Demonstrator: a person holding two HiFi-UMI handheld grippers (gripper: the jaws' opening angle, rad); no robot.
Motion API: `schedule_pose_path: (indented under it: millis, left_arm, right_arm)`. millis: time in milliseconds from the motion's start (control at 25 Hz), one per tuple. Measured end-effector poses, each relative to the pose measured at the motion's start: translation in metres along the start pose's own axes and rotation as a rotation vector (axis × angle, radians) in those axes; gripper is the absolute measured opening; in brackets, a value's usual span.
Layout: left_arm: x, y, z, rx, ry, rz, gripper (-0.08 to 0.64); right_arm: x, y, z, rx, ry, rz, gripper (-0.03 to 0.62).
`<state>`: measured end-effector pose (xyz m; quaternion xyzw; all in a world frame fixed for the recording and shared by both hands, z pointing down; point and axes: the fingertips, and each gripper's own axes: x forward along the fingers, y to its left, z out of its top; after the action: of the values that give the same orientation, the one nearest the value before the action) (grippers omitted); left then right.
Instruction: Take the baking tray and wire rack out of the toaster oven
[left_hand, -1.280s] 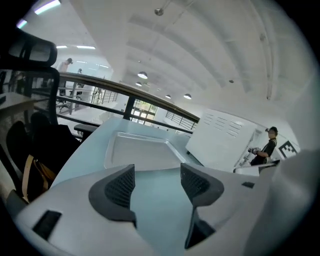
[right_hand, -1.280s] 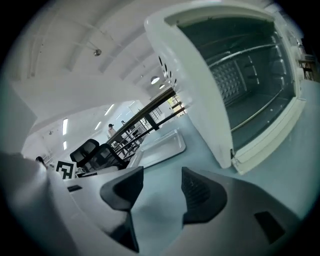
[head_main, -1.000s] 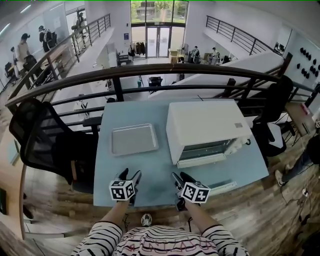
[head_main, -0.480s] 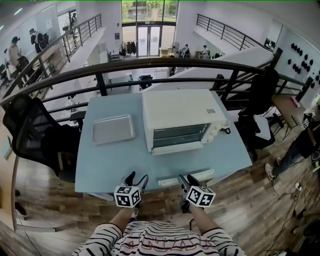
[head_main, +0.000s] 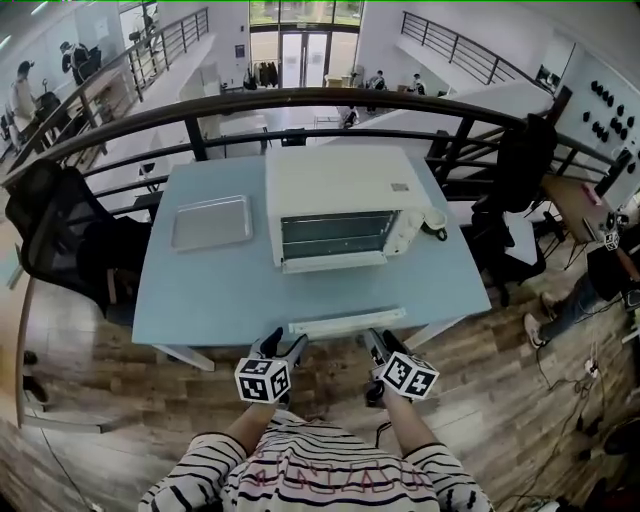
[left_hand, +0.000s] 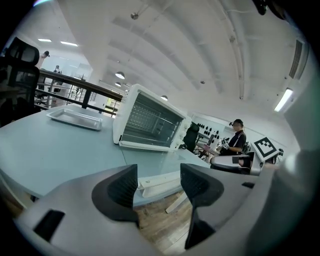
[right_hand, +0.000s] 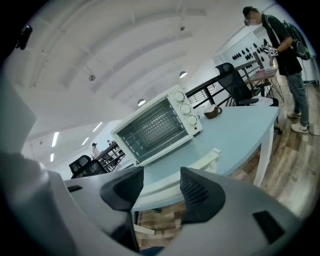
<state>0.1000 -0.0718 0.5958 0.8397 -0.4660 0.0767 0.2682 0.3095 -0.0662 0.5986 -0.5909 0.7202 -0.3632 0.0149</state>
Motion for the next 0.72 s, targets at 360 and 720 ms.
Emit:
schedule_pose_path:
  millis: [360, 720]
  left_arm:
    - [0.029, -0.004, 0.053, -0.101, -0.129, -0.015, 0.268]
    - [0.085, 0.011, 0.110, -0.196, -0.231, -0.053, 0.268]
  right_arm:
    - [0.025, 0.003, 0.048, 0.069, -0.094, 0.046, 0.239]
    - [0.074, -0.006, 0.106, 0.158, -0.176, 0.051, 0.232]
